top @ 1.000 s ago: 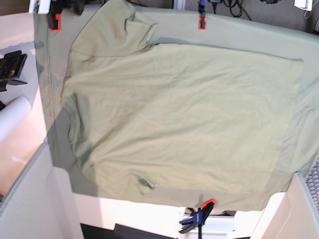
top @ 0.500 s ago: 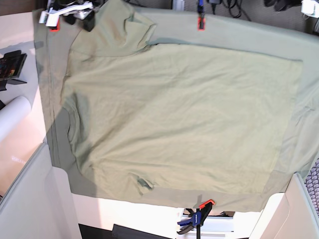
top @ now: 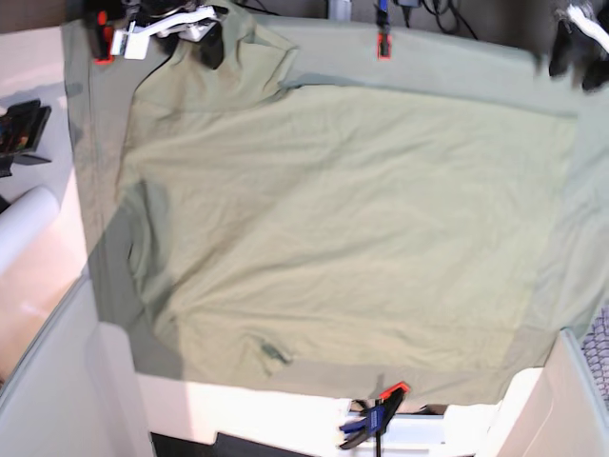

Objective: Fold the T-shirt properly
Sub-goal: 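Lower both grippers and pinch the shirt's shoulder and hem corners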

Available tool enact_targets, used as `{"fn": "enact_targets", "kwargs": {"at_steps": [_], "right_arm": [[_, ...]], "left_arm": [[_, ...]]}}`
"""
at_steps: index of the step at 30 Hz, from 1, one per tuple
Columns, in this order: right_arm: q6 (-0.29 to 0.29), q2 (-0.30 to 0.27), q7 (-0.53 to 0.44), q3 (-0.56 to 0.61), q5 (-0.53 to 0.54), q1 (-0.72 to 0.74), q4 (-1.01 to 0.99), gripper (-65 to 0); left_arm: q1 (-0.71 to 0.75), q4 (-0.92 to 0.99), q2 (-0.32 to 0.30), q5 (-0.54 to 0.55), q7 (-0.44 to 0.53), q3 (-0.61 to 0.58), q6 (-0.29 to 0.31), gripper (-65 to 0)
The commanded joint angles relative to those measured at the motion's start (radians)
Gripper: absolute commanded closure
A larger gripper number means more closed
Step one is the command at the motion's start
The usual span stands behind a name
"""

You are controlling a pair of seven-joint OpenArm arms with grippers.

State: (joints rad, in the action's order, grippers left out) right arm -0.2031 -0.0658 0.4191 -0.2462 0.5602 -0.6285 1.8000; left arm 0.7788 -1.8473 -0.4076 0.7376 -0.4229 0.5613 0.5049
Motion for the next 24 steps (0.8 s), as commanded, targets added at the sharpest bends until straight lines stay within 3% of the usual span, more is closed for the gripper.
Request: {"fn": "enact_targets", "kwargs": {"at_steps": [1,9,11,16,24], "right_arm": [[-0.005,0.002,0.041,0.006,-0.003,-0.009,0.002,-42.0],[-0.006,0.002,0.041,0.006,-0.037,-0.009,0.003,-42.0],[-0.006,0.002,0.041,0.006,-0.037,-0.010,0.003,-42.0],[-0.006,0.002,0.041,0.006,-0.037,-0.010,0.003,-42.0],[-0.006,0.002,0.042,0.006,-0.036,-0.012,0.003,-42.0]], "left_arm": [[-0.034,0.021,-0.027,0.006,0.016,0.009,-0.019,-46.0],[-0.285,0.350,-0.077,0.076,-0.032,0.007,-0.029,-46.0],[-0.322,0.400,-0.078,0.122,-0.089,-0.002,0.006,-46.0],[-0.333,0.422,-0.077,0.071,-0.045,-0.118,0.018,-46.0],[-0.346,0.422,-0.071,0.048,-0.098,-0.228,0.020,-45.9]]}}
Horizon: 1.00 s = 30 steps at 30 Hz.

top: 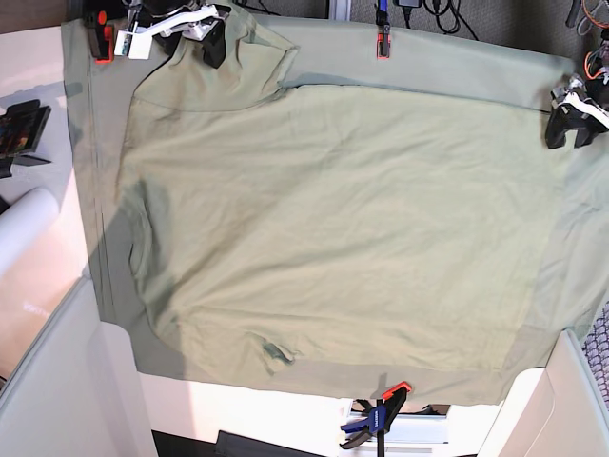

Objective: Fold the T-shirt properly
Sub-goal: 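Lower both grippers and pinch the shirt's shoulder and hem corners, then pull the grasped shirt edges toward the robot with both grippers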

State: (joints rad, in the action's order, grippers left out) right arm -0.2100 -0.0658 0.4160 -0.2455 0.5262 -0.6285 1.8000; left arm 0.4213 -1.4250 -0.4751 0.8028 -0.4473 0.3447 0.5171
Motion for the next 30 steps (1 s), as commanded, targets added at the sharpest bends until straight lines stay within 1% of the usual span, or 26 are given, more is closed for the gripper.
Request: {"fn": "enact_targets", "kwargs": {"at_steps": [1,5,6,7,8,9,11,12,13,16,19,21,23,26,28,30], "right_arm": [[0.001,0.002,0.045,0.005,0.001,-0.011,0.003,-42.0],[0.000,0.003,0.045,0.005,0.008,-0.011,0.003,-41.7],[0.000,0.003,0.044,0.005,0.007,-0.011,0.003,-41.3],[0.000,0.003,0.044,0.005,0.003,-0.009,0.003,-38.6],[0.000,0.003,0.044,0.005,-0.004,-0.009,0.003,-33.3],[0.000,0.003,0.035,0.005,-0.007,-0.009,0.003,-26.0],[0.000,0.003,-0.003,0.005,-0.005,-0.010,0.003,-9.5],[0.000,0.003,-0.014,0.005,-0.005,-0.010,0.003,-2.4],[0.000,0.003,-0.018,0.005,-0.006,-0.010,0.003,0.0],[-0.002,0.003,-0.019,0.005,-0.006,-0.009,0.003,0.0],[-0.008,0.002,-0.010,0.002,-0.007,-0.010,0.006,0.0],[-0.008,0.002,0.021,-0.013,-0.006,-0.010,0.021,0.0],[-0.008,0.002,0.057,-0.045,0.001,-0.015,0.054,0.0],[-0.008,-0.001,0.090,-0.120,0.070,-0.017,0.121,0.0],[-0.011,-0.004,0.090,-0.169,0.100,-0.013,0.163,0.0],[-0.042,-0.012,0.090,-0.203,0.127,0.018,0.179,0.0]], "left_arm": [[0.011,-0.001,-0.004,-0.024,-0.074,-0.019,0.008,-45.9],[0.011,-0.001,-0.004,-0.064,-0.072,-0.042,0.007,-45.7],[0.011,-0.001,-0.005,-0.068,-0.071,-0.045,0.007,-44.7],[0.011,-0.001,-0.004,-0.067,-0.071,-0.047,0.007,-42.5],[0.011,-0.001,-0.005,-0.067,-0.069,-0.048,0.007,-37.1],[0.011,-0.001,-0.004,-0.067,-0.069,-0.049,0.007,-29.6],[0.011,-0.001,-0.004,-0.067,-0.066,-0.049,0.008,-12.2],[0.011,-0.001,-0.005,-0.068,-0.056,-0.049,0.009,-5.4],[0.011,-0.001,-0.005,-0.075,-0.048,-0.049,0.022,-0.4],[0.008,-0.001,-0.005,-0.109,-0.047,-0.049,0.122,0.0],[0.008,-0.006,-0.010,-0.111,-0.044,-0.042,0.181,0.0],[0.008,-0.011,-0.010,-0.098,-0.052,-0.012,0.181,0.0],[0.011,-0.016,-0.012,-0.043,-0.077,0.034,0.181,0.0],[0.011,-0.023,-0.020,0.051,-0.132,0.101,0.181,0.0],[0.011,-0.024,-0.038,0.087,-0.140,0.110,0.181,0.0],[-0.004,-0.027,-0.055,0.092,-0.137,0.110,0.181,0.0]]}}
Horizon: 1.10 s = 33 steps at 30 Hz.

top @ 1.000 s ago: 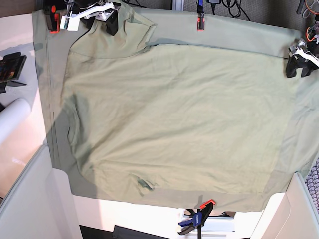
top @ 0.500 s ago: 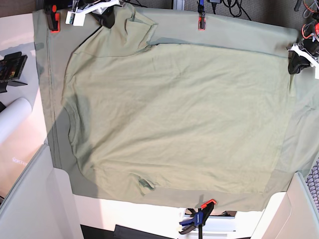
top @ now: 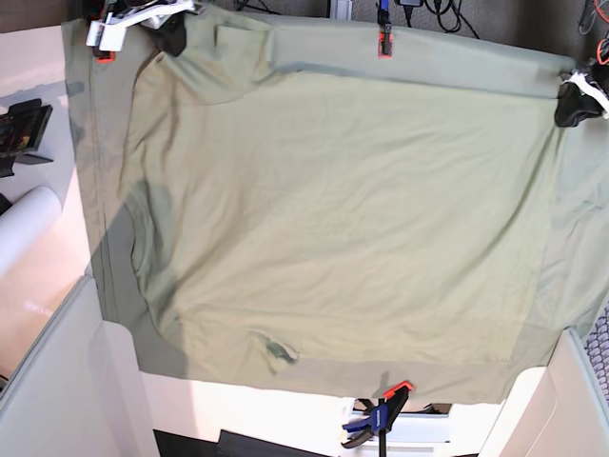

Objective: Fold the T-shirt properly
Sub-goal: 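Pull the grasped shirt edges toward the robot with both grippers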

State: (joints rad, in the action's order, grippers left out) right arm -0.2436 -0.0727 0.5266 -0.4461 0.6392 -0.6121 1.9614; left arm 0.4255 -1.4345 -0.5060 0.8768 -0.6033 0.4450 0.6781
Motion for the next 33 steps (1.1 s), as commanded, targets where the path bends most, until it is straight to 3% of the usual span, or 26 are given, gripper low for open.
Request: {"fn": "enact_targets", "kwargs": {"at_steps": [1,7,15,21,28,29,32,33], "right_arm": [[-0.014,-0.011,-0.021,-0.012,0.024,0.026,0.018,0.0],[-0.016,-0.027,-0.021,-0.016,0.023,0.214,-0.027,0.0],[-0.026,-0.033,-0.033,0.053,-0.068,0.547,-0.269,0.0],[-0.048,-0.046,-0.033,0.091,-0.113,0.764,-0.486,0.0],[-0.049,-0.045,-0.067,0.145,-0.145,0.872,-0.660,0.0],[-0.050,-0.044,-0.086,0.149,-0.151,0.873,-0.669,-3.1],[-0.052,-0.040,-0.103,0.150,-0.189,0.869,-0.671,-39.6],[-0.052,-0.041,-0.099,0.148,-0.189,0.867,-0.671,-45.2]], "left_arm": [[-0.024,-0.019,-0.030,0.018,0.021,0.010,0.020,0.0],[-0.153,-0.018,-0.046,-0.026,0.027,0.003,0.020,0.0],[-0.380,0.180,-0.069,-0.227,0.187,-0.151,0.020,0.0],[-0.596,0.415,-0.075,-0.276,0.220,-0.257,0.020,0.0],[-0.661,0.501,-0.078,-0.275,0.269,-0.305,0.020,-1.4],[-0.660,0.501,-0.079,-0.275,0.271,-0.308,0.020,-7.7],[-0.660,0.501,-0.079,-0.269,0.269,-0.308,0.020,-32.3],[-0.660,0.500,-0.082,-0.251,0.256,-0.307,0.020,-37.1]]}}
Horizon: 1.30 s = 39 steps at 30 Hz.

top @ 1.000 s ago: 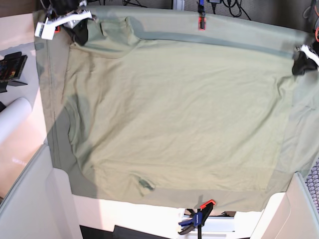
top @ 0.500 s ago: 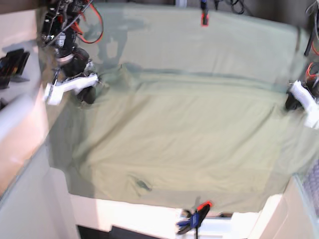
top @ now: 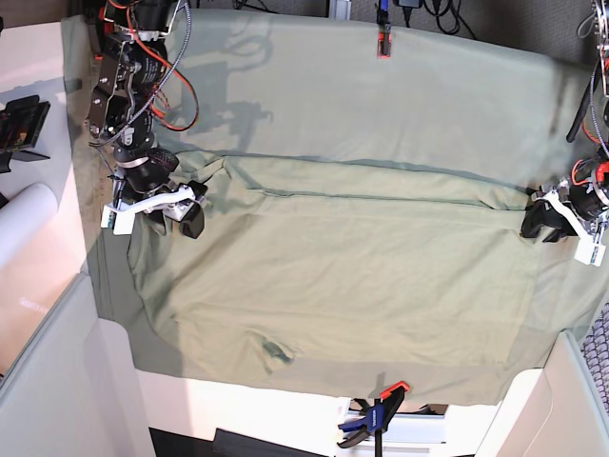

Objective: Fold the T-shirt properly
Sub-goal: 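Pull the grasped shirt edges toward the robot with both grippers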

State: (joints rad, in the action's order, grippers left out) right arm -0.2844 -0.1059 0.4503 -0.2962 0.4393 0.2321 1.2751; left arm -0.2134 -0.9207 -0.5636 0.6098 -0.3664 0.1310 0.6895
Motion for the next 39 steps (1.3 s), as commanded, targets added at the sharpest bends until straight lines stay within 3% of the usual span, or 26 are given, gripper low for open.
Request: {"fn": "enact_targets", "kwargs": {"at_steps": [1,6,10,17,27,34,39], "right_arm": [[-0.011,-0.008,-0.012,-0.007,0.011,0.021,0.024,-44.6],[-0.011,-0.007,0.183,-0.109,0.014,-0.015,0.176,-44.6],[-0.005,-0.008,0.230,-0.227,0.017,-0.092,0.300,-44.6],[0.023,-0.007,0.194,-0.357,0.060,-0.218,0.273,-44.6],[0.017,0.042,0.172,-0.343,0.110,-0.158,0.127,-44.5],[0.018,0.070,0.150,-0.282,0.072,-0.119,0.103,-44.6],[0.017,0.071,0.149,-0.255,0.062,-0.122,0.103,-44.6]], "left_arm": [[-0.021,-0.013,-0.029,0.057,-0.016,0.008,0.009,-38.0],[-0.010,-0.027,-0.047,0.284,-0.276,0.103,0.009,-38.0],[0.043,-0.043,-0.054,0.387,-0.352,0.215,0.009,-38.0],[0.197,-0.122,-0.053,0.439,-0.359,0.280,0.009,-38.0],[0.249,-0.158,-0.026,0.449,-0.348,0.315,0.009,-38.0],[0.241,-0.157,0.067,0.428,-0.338,0.315,0.009,-38.0],[0.190,-0.156,0.134,0.311,-0.280,0.315,-0.037,-38.0]]}}
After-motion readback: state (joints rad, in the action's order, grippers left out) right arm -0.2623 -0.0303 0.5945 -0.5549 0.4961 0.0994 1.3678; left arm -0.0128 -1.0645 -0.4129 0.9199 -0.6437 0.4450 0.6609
